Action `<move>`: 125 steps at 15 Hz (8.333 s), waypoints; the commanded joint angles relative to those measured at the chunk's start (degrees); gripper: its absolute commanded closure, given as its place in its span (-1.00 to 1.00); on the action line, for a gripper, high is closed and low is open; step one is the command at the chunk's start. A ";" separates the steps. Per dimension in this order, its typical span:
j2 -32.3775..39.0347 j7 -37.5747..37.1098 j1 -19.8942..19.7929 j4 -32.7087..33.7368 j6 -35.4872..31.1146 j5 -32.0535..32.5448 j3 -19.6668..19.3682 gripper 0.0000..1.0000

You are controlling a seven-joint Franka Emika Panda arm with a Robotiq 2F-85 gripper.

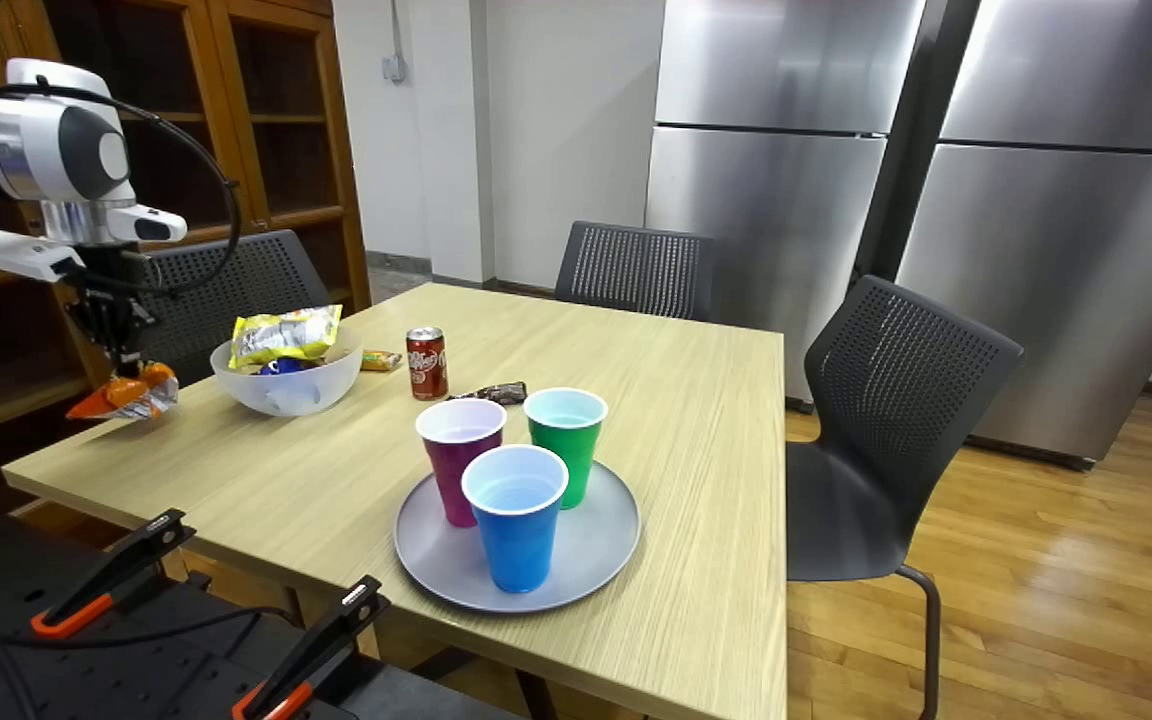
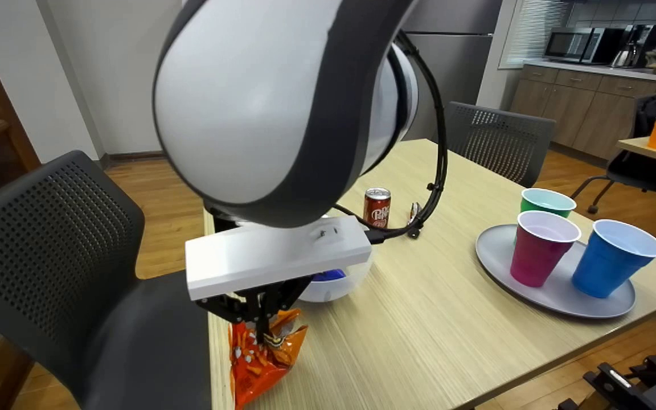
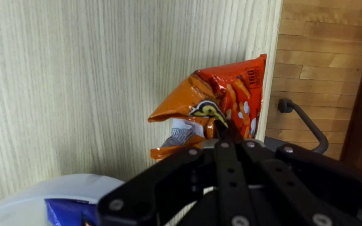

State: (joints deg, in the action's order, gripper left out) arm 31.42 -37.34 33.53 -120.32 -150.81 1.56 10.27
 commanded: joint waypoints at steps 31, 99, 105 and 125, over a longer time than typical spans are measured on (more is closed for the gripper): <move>-18.20 -31.91 0.64 -15.07 -9.18 15.64 -12.14 1.00; -7.40 -45.35 -3.01 -3.45 -2.61 15.02 -13.06 -1.00; -9.78 -47.13 -2.05 -4.48 -3.29 16.94 -13.64 -1.00; -17.54 -57.02 -4.62 -10.21 -4.69 28.56 -9.95 -1.00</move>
State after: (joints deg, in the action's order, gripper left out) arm 13.92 -93.85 31.21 -130.67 -155.83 29.26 -1.96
